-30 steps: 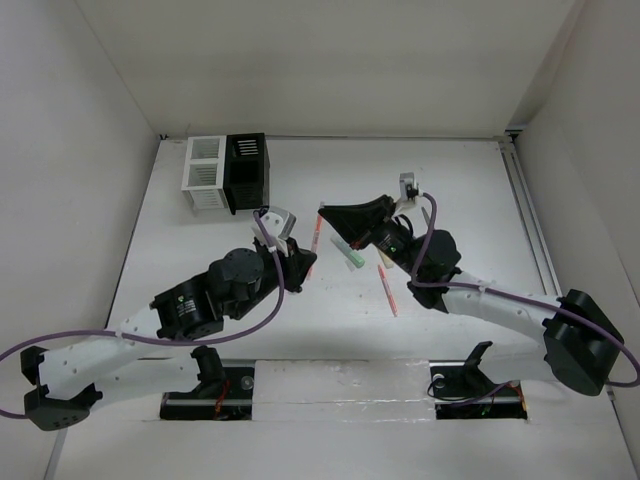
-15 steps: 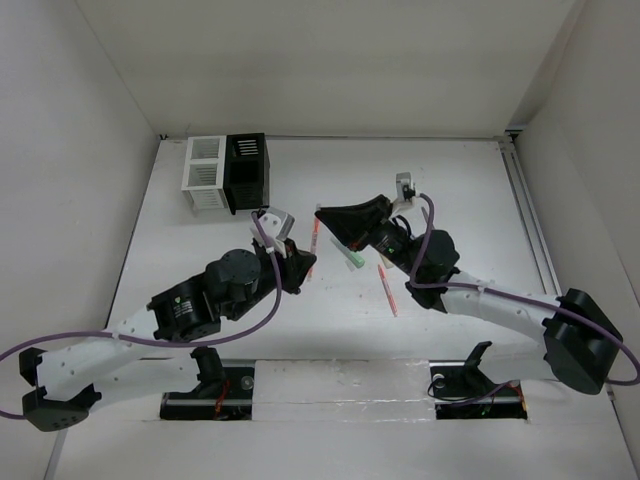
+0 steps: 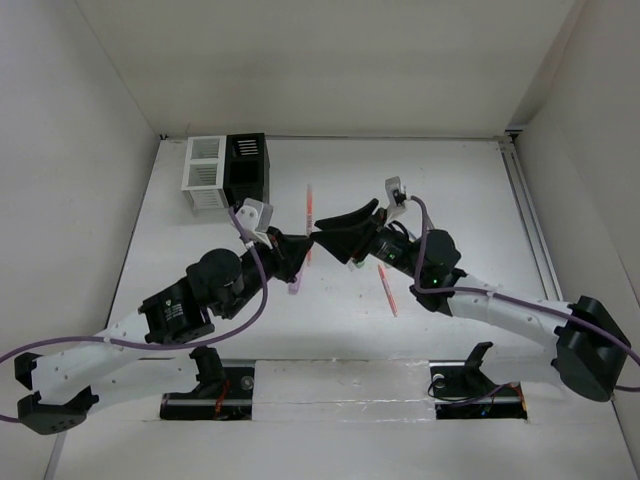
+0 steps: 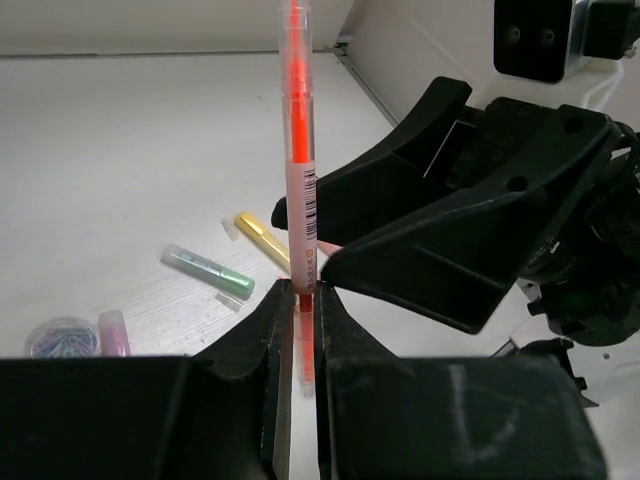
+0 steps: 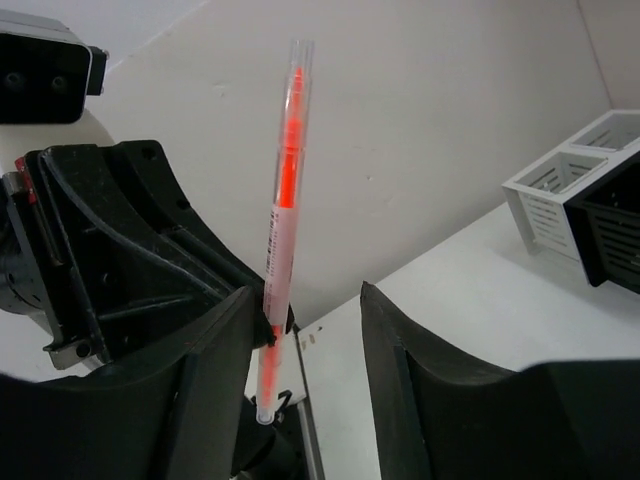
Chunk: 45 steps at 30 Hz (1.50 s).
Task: Sort the stationery into containers
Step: Place the pen in the storage box.
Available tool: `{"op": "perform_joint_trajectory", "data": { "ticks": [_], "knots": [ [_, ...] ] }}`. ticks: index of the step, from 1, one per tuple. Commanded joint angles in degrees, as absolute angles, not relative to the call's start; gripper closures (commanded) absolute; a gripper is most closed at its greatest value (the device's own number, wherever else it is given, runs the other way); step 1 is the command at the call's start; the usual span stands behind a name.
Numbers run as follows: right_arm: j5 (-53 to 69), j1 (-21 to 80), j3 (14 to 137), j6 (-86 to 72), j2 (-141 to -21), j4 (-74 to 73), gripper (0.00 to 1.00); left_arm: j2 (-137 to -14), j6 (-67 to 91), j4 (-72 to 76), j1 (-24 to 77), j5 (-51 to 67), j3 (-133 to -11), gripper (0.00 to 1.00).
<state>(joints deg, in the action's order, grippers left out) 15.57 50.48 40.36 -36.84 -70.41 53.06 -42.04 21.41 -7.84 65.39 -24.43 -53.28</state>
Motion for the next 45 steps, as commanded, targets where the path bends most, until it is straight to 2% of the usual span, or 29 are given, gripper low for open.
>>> {"op": "perform_joint_trajectory", "data": {
  "ticks": [1,5,9,17,19,25,28,30,33,36,45],
  "knots": [
    [18.81,50.27,40.25,-35.68,-69.43,49.75,0.47,-41.57,22.5,0.44,65.13,-27.5,-54.67,1.0],
    [18.81,48.96,39.64,-36.82,-67.51,49.75,0.36,-42.98,23.03,-0.18,65.13,-30.49,-54.67,1.0],
    [18.81,46.59,38.33,-36.83,-64.52,49.75,0.3,-45.79,23.55,-0.18,65.13,-34.27,-54.67,1.0],
    [18.81,37.8,33.57,-36.21,-52.32,44.31,0.28,-53.78,27.07,-0.18,63.82,-50.26,-56.15,1.0],
    [19.68,35.17,32.09,-36.21,-49.93,41.67,0.27,-56.24,27.07,-0.18,61.97,-50.28,-57.82,1.0],
    [21.01,31.82,30.32,-34.45,-41.67,35.52,0.27,-65.82,28.39,3.08,42.92,-32.11,-63.36,1.0],
    [21.62,31.29,29.71,-33.32,-39.82,33.58,0.25,-73.89,27.26,1.85,31.23,-27.97,-71.26,1.0],
    [22.85,31.29,29.18,-33.31,-39.81,32.96,0.25,-81.07,26.2,0.1,24.48,-29.17,-76.61,1.0],
    [24.95,31.29,28.04,-33.31,-41.04,32.96,0.25,-87.6,18.04,4.29,21.72,-37.86,-85.15,1.0],
    [26.45,31.29,25.93,-36.03,-41.75,37.42,0.25,-97.53,14.25,5.19,17.06,-39.73,-95.08,1.0],
    [27.77,32.52,23.91,-33.93,-39.12,35.08,0.25,-112.23,4.67,17.57,13.63,-46.84,-100.71,1.0]
  ]
}}
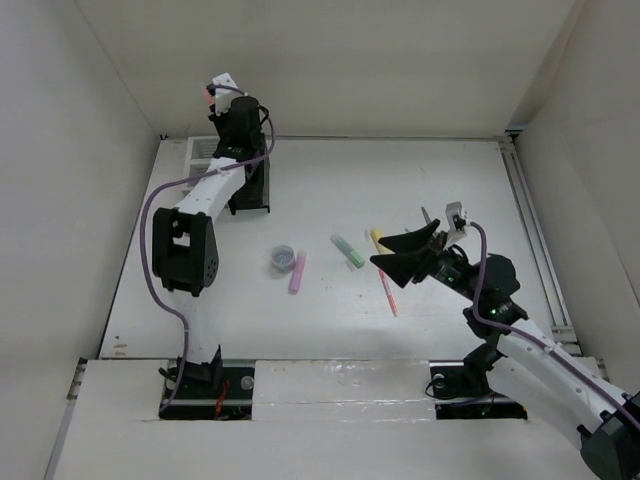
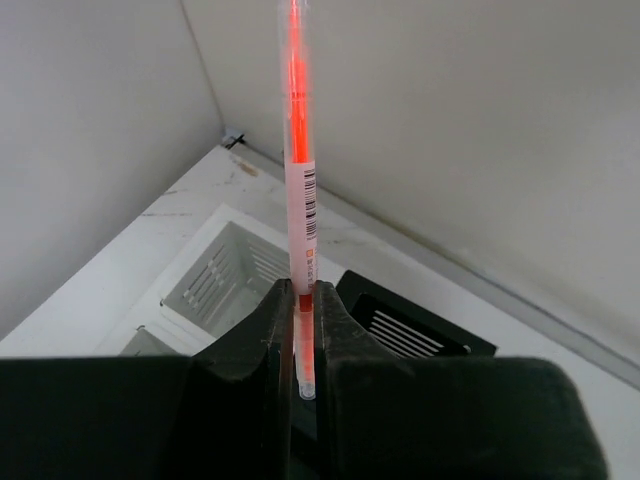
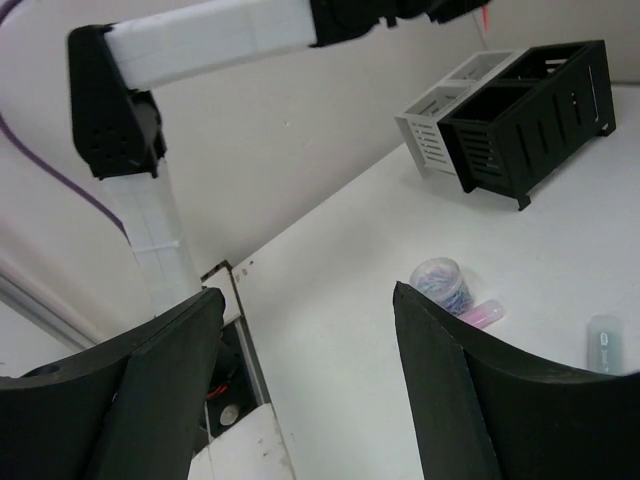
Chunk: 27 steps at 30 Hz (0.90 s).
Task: Sort the stationery into containers
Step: Place the pen in the storage box.
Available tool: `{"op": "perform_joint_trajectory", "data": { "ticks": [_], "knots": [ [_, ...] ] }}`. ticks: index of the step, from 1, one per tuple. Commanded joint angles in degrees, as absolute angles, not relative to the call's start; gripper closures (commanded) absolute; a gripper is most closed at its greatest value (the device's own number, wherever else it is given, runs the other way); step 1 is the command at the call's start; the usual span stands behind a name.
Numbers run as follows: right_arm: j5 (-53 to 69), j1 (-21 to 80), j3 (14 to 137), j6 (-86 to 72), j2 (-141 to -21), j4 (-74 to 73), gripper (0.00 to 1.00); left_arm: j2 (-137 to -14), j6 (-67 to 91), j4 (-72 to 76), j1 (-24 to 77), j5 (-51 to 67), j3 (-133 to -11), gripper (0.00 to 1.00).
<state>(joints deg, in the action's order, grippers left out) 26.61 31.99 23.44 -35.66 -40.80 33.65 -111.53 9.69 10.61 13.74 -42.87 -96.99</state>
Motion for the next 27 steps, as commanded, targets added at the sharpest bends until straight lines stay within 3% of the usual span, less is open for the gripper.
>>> {"op": "perform_joint_trajectory", "data": {
  "ticks": [1,7,18,27],
  "knots": [
    [27.77,32.52,23.91,-33.93,-39.11,34.46,0.25,-112.93,3.79,17.58,13.62,-47.63,-101.24,1.0],
    [28.3,33.05,23.91,-32.87,-39.11,33.84,0.25,-113.99,6.42,19.68,8.27,-43.07,-101.7,1.0],
    [27.69,33.57,23.29,-31.21,-42.19,34.37,0.25,-119.71,7.37,21.45,8.26,-40.18,-103.62,1.0],
    [28.21,34.19,23.29,-31.2,-45.79,36.91,0.25,-116.02,15.11,24.96,11.34,-31.82,-95.55,1.0]
  ]
}}
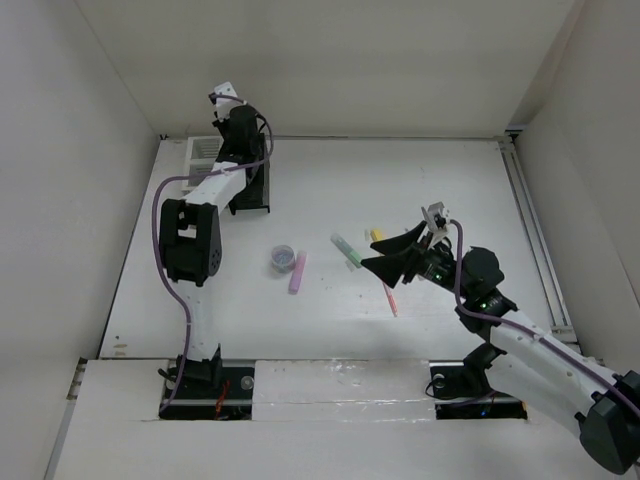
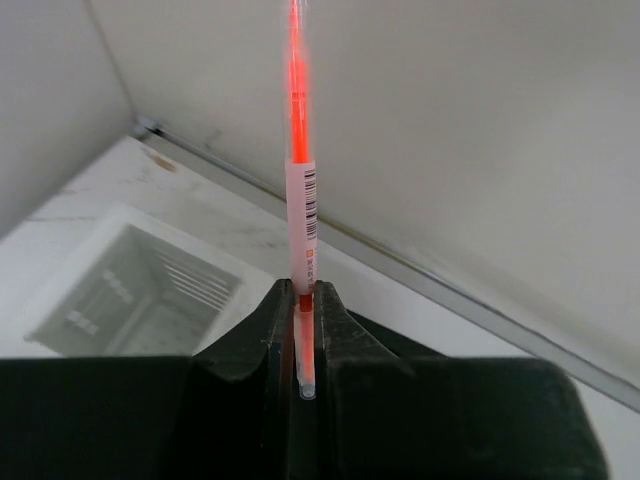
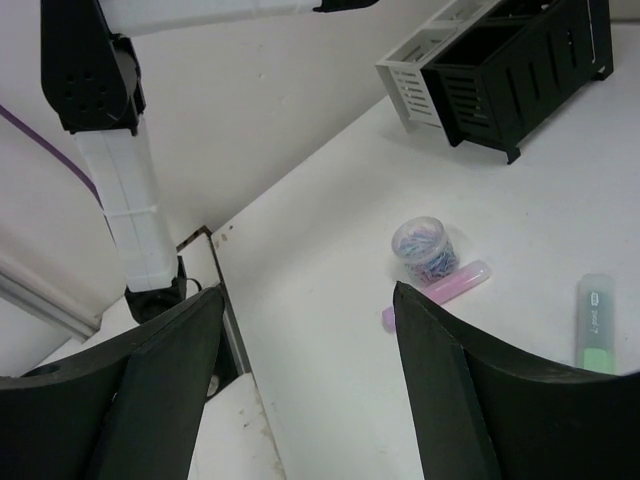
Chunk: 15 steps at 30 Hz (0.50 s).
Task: Sort the stationery into containers
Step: Place the pen in the storage box.
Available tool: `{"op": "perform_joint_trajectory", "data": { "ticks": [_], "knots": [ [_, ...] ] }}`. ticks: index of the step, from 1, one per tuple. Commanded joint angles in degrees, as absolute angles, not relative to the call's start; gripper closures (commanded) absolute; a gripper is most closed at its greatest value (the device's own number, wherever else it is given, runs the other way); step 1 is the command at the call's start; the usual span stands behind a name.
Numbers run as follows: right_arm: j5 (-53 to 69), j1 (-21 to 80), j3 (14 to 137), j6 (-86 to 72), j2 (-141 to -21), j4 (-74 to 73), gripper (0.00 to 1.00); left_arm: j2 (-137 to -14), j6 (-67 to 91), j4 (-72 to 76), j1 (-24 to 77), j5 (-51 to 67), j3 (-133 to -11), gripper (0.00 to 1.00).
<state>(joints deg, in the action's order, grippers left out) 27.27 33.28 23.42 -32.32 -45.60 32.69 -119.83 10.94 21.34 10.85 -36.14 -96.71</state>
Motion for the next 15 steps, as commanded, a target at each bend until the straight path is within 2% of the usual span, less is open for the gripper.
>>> {"op": "perform_joint_trajectory", "data": {
  "ticks": [1,5,15],
  "knots": [
    [28.21,34.19,23.29,-31.2,-45.79,36.91,0.25,-116.02,15.64,25.48,11.34,-30.95,-94.93,1.0],
    [28.21,34.8,23.29,-31.2,-45.79,36.91,0.25,-115.49,18.28,26.89,11.34,-26.47,-92.73,1.0],
    [27.69,35.33,22.76,-31.2,-45.79,36.91,0.25,-116.02,19.6,28.74,11.34,-25.4,-89.13,1.0]
  ]
}}
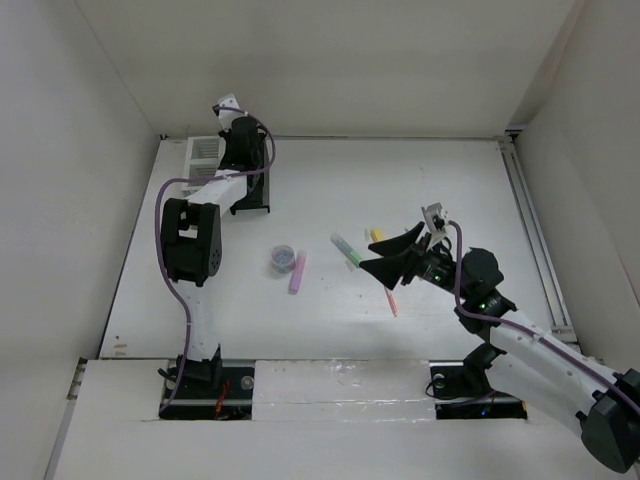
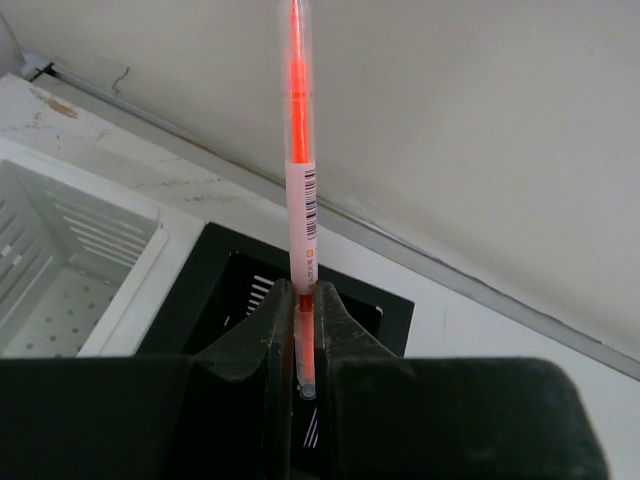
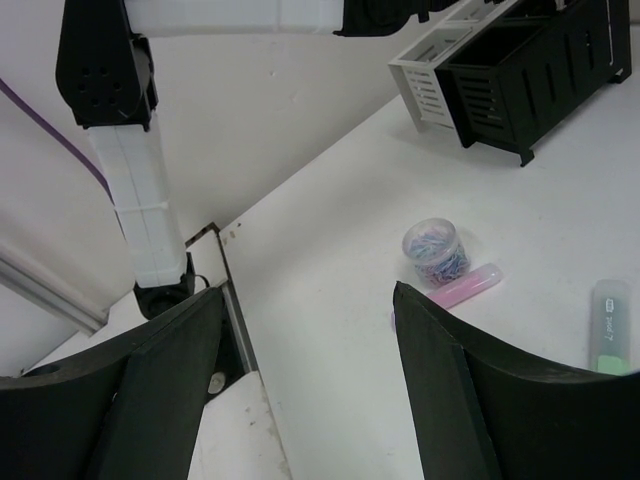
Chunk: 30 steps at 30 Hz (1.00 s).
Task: Sort the stationery into containers
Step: Place the pen in the storage box.
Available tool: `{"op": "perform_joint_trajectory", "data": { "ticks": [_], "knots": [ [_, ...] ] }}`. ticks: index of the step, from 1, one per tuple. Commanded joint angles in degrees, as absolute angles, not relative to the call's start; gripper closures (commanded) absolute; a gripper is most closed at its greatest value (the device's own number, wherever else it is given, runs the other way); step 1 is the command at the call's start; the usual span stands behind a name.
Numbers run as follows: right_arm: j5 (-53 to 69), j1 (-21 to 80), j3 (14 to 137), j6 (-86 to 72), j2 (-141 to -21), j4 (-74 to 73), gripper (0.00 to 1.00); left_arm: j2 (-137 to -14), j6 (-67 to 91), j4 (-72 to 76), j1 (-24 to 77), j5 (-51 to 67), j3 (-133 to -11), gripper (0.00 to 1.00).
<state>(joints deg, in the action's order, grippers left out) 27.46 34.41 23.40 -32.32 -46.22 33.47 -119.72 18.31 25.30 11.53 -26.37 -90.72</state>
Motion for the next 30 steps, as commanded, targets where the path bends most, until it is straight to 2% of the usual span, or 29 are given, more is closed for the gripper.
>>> {"op": "perform_joint_trajectory", "data": {
  "ticks": [1,19,20,23,24,30],
  "knots": [
    [27.69,35.33,22.76,-31.2,-45.79,36.91,0.25,-116.02,20.21,29.35,11.34,-24.88,-88.6,1.0],
    [26.63,36.39,22.76,-31.73,-45.79,36.91,0.25,-114.87,21.27,28.13,11.87,-22.76,-87.01,1.0],
    [26.63,36.39,22.76,-31.73,-45.79,36.91,0.25,-114.87,21.27,28.12,11.87,-22.24,-87.53,0.93],
    [26.63,36.91,22.76,-31.73,-46.32,36.91,0.25,-114.87,20.75,27.6,11.87,-23.11,-87.54,0.87],
    [26.63,36.91,22.76,-31.73,-46.32,36.91,0.25,-114.87,20.74,27.6,11.87,-23.12,-87.54,0.81],
    [26.11,36.91,23.29,-31.73,-46.85,36.91,0.25,-114.18,20.74,27.6,11.87,-23.12,-87.01,0.61]
  ]
}}
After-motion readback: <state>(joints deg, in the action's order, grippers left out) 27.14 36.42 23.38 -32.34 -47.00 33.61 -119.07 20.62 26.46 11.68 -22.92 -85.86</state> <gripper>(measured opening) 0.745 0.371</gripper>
